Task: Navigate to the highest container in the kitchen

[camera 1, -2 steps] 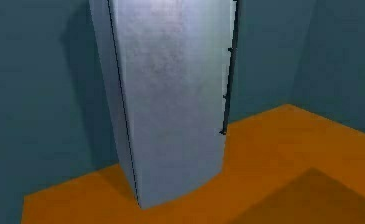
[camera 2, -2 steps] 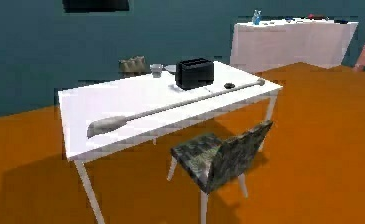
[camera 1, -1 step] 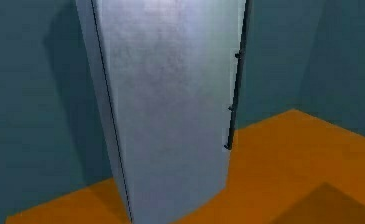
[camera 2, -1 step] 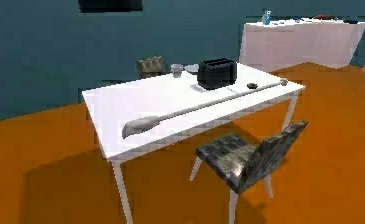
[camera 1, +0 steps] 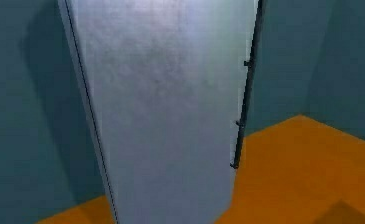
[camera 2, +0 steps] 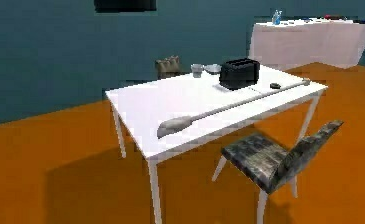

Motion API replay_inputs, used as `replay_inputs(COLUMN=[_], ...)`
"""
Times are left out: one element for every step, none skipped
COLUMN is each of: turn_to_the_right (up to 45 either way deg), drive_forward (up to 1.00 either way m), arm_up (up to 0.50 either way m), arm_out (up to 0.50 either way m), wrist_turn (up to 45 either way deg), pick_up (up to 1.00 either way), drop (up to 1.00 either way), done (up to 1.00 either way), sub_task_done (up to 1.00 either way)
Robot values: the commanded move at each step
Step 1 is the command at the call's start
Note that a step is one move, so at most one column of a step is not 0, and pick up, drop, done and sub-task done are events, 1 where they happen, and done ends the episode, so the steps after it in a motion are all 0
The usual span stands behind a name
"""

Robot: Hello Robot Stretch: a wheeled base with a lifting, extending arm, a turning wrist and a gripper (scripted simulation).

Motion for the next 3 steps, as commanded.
replay_inputs(turn_to_the_right=[42.0, 0.0, 15.0], drive_forward=[0.00, 0.55, 0.00], arm_up=[0.00, 0.00, 0.00], arm_out=[0.00, 0.00, 0.00], wrist_turn=[0.0, 0.0, 0.0], pick_up=[0.00, 0.00, 0.00], drop=[0.00, 0.00, 0.00], done=[0.00, 0.00, 0.00], sub_task_done=[0.00, 0.00, 0.00])
